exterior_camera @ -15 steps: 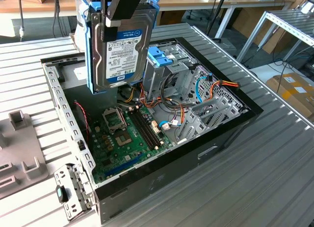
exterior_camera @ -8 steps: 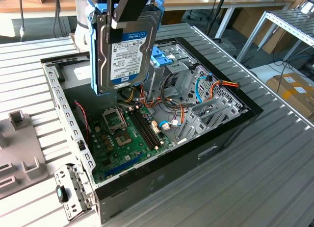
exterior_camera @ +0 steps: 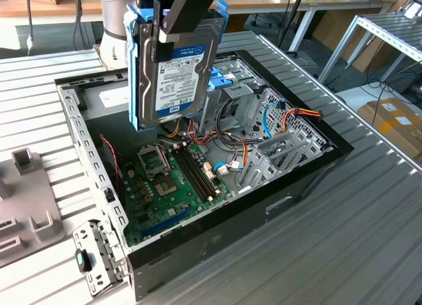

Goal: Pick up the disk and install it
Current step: 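Pick up the disk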

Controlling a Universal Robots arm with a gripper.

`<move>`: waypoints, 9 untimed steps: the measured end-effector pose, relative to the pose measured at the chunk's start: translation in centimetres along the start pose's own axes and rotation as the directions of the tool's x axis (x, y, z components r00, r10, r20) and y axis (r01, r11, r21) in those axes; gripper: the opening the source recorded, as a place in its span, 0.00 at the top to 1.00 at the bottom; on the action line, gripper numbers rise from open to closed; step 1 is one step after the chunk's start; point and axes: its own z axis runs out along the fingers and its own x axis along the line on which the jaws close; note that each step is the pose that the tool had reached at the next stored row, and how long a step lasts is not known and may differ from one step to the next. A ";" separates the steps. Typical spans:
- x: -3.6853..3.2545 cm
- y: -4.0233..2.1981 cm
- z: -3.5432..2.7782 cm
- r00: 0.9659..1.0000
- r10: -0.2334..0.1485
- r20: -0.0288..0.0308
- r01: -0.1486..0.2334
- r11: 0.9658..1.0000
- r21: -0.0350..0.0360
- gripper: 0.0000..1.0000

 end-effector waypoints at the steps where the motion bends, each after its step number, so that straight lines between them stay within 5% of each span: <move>1: 0.18 -0.10 0.00 1.000 0.000 0.001 0.000 1.000 0.000 0.63; 4: 0.84 -0.44 0.00 1.000 -0.001 0.011 0.001 1.000 0.000 0.63; 9: 1.16 -0.85 0.00 1.000 -0.001 0.012 0.001 1.000 0.000 0.63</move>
